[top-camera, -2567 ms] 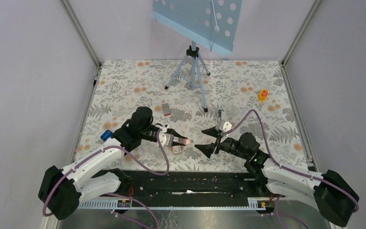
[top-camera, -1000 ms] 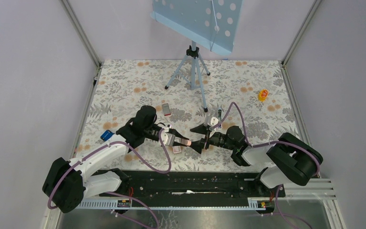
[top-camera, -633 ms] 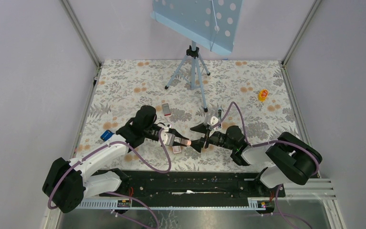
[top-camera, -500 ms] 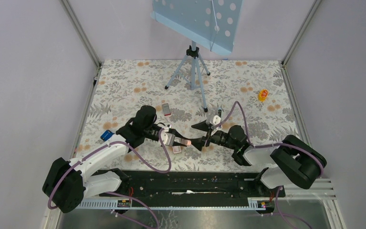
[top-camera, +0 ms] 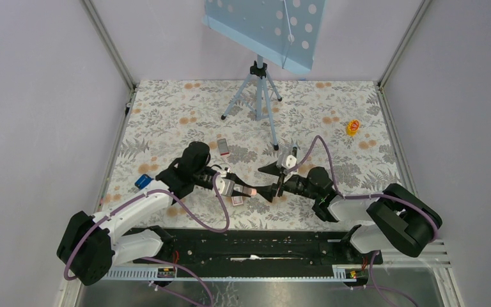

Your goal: Unload the staples from the stapler

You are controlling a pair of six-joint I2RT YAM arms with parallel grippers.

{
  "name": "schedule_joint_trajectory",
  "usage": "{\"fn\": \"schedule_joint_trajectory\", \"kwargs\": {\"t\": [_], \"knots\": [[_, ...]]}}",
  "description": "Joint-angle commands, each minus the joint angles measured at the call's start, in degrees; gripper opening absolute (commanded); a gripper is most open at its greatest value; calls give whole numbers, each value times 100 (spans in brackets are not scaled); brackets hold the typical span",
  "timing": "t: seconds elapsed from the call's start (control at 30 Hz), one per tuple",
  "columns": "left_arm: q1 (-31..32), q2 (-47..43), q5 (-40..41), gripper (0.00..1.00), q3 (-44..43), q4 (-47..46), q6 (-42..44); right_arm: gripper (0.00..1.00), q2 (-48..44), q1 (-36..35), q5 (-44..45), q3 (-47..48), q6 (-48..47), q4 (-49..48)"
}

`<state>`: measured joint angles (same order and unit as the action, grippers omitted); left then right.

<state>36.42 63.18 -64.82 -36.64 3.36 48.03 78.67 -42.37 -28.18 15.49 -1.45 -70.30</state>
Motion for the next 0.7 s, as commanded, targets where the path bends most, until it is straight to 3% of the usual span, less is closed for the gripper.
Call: {"fn": "schedule_joint_trajectory", "kwargs": {"t": [0.0, 0.67], "knots": [[-13, 8, -330, 0, -86, -159, 134, 77, 118, 36, -362, 135, -116, -314], [-13, 80, -363, 0, -122, -174, 80, 76, 762, 36, -383, 533, 18, -435]]}}
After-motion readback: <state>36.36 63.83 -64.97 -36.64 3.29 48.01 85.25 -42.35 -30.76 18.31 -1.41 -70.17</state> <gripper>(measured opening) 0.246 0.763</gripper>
